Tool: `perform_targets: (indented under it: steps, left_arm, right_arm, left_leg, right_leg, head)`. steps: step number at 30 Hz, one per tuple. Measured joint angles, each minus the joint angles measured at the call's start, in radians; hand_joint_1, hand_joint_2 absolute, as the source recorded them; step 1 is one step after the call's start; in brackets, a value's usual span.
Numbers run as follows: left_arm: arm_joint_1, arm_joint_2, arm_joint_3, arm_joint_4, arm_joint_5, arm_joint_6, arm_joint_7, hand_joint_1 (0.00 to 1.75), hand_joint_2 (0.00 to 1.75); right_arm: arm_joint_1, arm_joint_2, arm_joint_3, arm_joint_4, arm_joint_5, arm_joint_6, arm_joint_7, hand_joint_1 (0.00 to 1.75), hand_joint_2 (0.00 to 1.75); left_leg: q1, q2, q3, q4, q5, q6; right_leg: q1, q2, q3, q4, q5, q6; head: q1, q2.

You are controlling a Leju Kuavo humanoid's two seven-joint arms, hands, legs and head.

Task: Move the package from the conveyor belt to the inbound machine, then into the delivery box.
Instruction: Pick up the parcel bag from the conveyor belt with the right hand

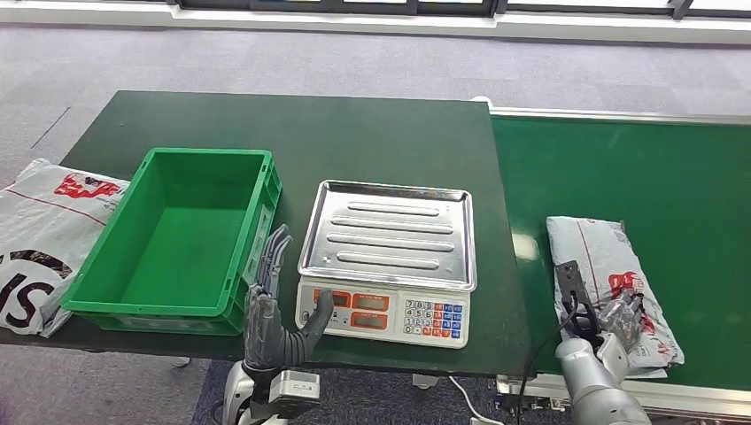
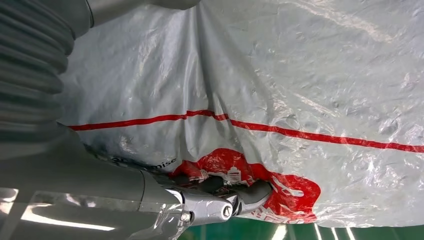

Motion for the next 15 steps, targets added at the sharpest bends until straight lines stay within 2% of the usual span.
perform_targets:
  steps: [13,14,15]
  left_arm:
    - [0.000,0.000,0.000,0.000,0.000,0.000,0.000,0.00,1.75]
    - [0.000,0.000,0.000,0.000,0.000,0.000,0.000,0.00,1.75]
    - [0.000,0.000,0.000,0.000,-0.001,0.000,0.000,0.00,1.75]
  right_arm:
    - [0.001,0.008,0.015,0.000,-0.001,0.003,-0.005,0.00,1.75]
    - [0.001,0.009,0.015,0.000,-0.001,0.003,-0.006,0.23,1.75]
    - [0.001,0.010,0.015,0.000,-0.002,0.003,-0.007,0.66,1.75]
  left_leg:
    - [0.000,0.000,0.002,0.000,0.000,0.000]
    - [0.000,0.000,0.002,0.000,0.000,0.000]
    - [0.000,0.000,0.002,0.000,0.000,0.000]
  right_leg:
    - [0.000,0.000,0.002,0.000,0.000,0.000]
    - [0.000,0.000,0.002,0.000,0.000,0.000]
    - [0.000,0.000,0.002,0.000,0.000,0.000]
  head:
    - [0.000,0.000]
    - [0.000,0.000]
    - [0.000,0.000]
